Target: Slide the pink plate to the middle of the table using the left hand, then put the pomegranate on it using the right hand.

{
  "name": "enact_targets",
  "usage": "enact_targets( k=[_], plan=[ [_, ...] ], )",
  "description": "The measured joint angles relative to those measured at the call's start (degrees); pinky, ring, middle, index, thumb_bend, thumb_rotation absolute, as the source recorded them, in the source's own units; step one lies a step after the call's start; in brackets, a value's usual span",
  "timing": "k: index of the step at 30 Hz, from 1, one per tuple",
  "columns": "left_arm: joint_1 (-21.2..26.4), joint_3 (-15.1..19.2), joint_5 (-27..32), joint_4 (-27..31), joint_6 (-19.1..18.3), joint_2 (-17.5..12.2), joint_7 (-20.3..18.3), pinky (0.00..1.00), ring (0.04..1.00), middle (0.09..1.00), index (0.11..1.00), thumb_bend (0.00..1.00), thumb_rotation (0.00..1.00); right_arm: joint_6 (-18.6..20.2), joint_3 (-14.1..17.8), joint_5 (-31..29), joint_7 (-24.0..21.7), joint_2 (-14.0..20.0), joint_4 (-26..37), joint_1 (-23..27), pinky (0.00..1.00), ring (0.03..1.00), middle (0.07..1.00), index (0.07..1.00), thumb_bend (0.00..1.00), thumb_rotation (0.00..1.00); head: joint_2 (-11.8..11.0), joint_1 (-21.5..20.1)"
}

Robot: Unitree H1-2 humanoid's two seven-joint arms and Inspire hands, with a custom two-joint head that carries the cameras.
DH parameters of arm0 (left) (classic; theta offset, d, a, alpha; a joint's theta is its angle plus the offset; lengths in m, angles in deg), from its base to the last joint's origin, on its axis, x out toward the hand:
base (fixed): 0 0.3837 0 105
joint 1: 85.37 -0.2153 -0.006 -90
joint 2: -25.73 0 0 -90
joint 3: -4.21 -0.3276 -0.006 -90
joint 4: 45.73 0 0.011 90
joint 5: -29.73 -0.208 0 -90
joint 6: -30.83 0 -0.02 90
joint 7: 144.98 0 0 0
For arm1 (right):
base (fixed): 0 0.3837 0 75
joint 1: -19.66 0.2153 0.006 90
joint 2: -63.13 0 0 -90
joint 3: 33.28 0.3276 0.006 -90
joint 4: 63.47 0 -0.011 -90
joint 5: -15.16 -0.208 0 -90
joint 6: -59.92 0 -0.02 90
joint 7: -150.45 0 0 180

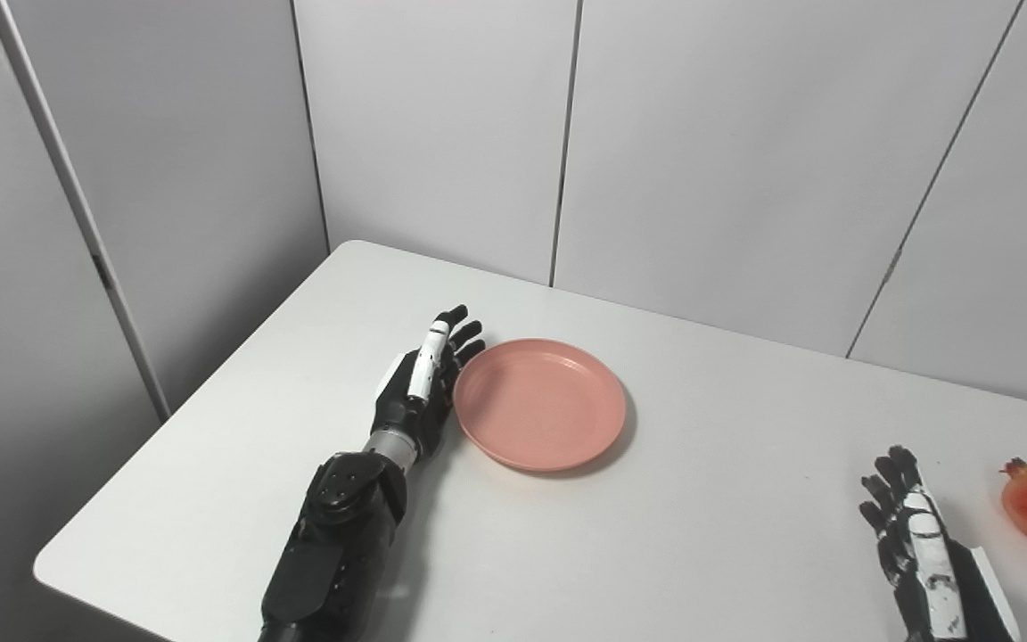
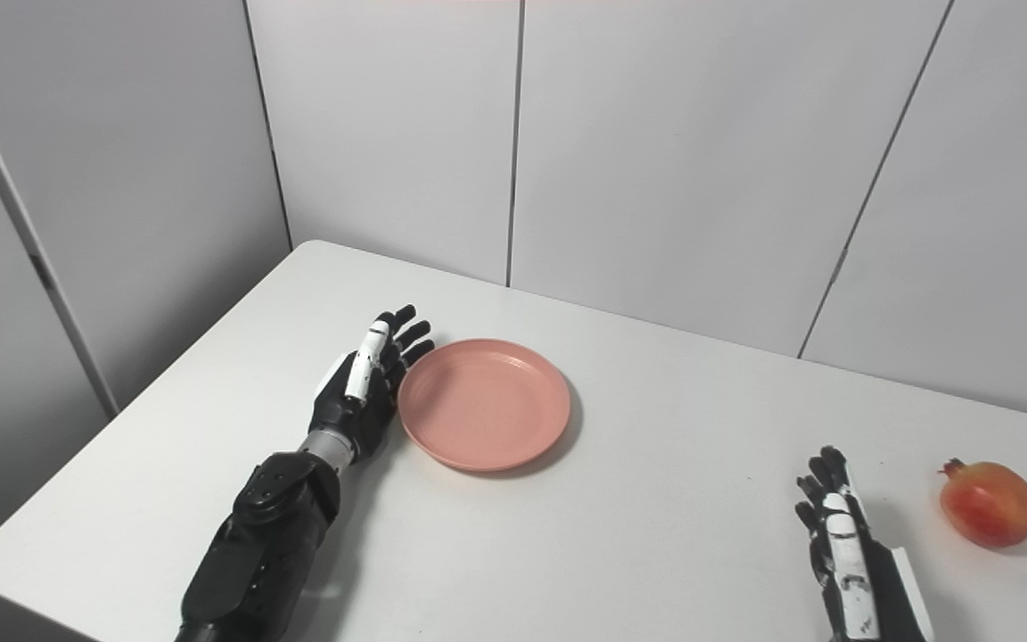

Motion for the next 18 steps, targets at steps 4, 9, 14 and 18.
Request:
enact_targets(
  k=[4,9,14,18],
  plan=[
    [0.66,-1.47,-0.56,-0.64,0.01,0.3,-0.52,0.94,0.937,0.94,0.937,0.37,1.0,0.0,0.02,0.11,-0.06,0.0,0.0,-0.01,1.0,0.999,1.0,1.0,0.15,1.0,0.26,-0.53],
    [1.2,-2.52,-0.93,-1.44,0.02,1.04,-0.96,0.92,0.922,0.926,0.916,0.36,1.0,-0.02,-0.01,0.26,-0.05,-0.19,-0.02,-0.01,1.0,0.999,1.0,1.0,0.17,1.0,0.53,-1.05],
    [2.28,-4.56,-1.2,-2.17,0.0,3.38,-1.19,0.92,0.919,0.926,0.917,0.37,1.0,-0.02,-0.07,0.99,0.11,-0.6,-0.01,-0.01,1.0,1.0,1.0,1.0,0.17,1.0,0.88,-2.29],
    [2.6,-6.2,-1.83,-2.6,0.02,4.8,-2.42,0.92,0.919,0.926,0.918,0.38,1.0,-0.02,-0.01,1.04,0.12,-0.68,-0.01,-0.01,1.0,1.0,1.0,1.0,0.17,1.0,1.23,-3.25]
  ],
)
